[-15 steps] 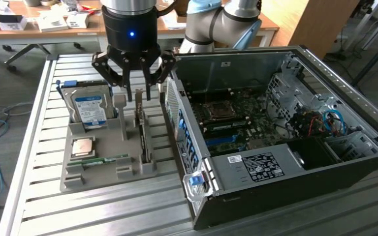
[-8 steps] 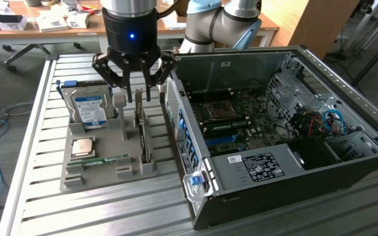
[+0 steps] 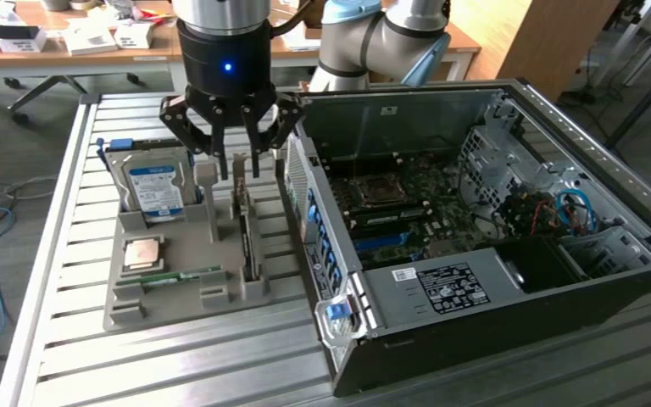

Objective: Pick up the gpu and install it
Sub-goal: 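Pick up the gpu and move the gpu toward the slot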

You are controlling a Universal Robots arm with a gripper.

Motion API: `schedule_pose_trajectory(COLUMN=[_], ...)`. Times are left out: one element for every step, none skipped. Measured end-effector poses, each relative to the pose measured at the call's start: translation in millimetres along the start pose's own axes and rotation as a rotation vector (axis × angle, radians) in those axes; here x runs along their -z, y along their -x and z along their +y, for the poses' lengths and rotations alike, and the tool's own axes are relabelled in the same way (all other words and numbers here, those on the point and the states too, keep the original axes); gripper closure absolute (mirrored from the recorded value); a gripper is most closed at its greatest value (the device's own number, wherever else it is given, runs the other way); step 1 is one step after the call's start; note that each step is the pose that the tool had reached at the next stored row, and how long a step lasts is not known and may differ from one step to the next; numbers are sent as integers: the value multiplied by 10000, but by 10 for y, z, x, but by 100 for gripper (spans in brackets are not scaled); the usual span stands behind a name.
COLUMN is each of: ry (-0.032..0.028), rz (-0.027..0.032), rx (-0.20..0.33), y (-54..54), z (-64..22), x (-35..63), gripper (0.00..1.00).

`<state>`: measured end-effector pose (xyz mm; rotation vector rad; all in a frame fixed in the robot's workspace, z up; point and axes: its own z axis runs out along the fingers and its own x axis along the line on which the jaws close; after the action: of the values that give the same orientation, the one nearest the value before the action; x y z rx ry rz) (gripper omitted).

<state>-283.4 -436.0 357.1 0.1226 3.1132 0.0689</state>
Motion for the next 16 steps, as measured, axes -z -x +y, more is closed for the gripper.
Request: schedule_pose_trajectory(ry=[0, -1, -1, 0, 0, -1, 0, -1, -1, -1, -1, -1, -1, -1, -1, -1], rz=[1, 1, 1, 0, 0, 1, 0, 1, 1, 1, 1, 1, 1, 1, 1, 1], rx=[0, 0, 0, 0, 0, 0, 0, 0, 0, 0, 0, 0, 0, 0, 0, 0], y=[0, 0, 0, -1, -1, -1, -1, -1, -1, -1, -2, -2, -2, -2, -3, -3], z=[0, -1, -1, -1, -2, -2, -2, -3, -3, -3, -3, -4, -4, -5, -5, -5], x=[-9, -16, -24, -31, -37, -44, -52, -58, -65, -71, -77, -83, -91, -100, -108, -117], gripper=[59, 59, 59, 59, 59, 59, 59, 59, 59, 59, 59, 59, 59, 59, 59, 59])
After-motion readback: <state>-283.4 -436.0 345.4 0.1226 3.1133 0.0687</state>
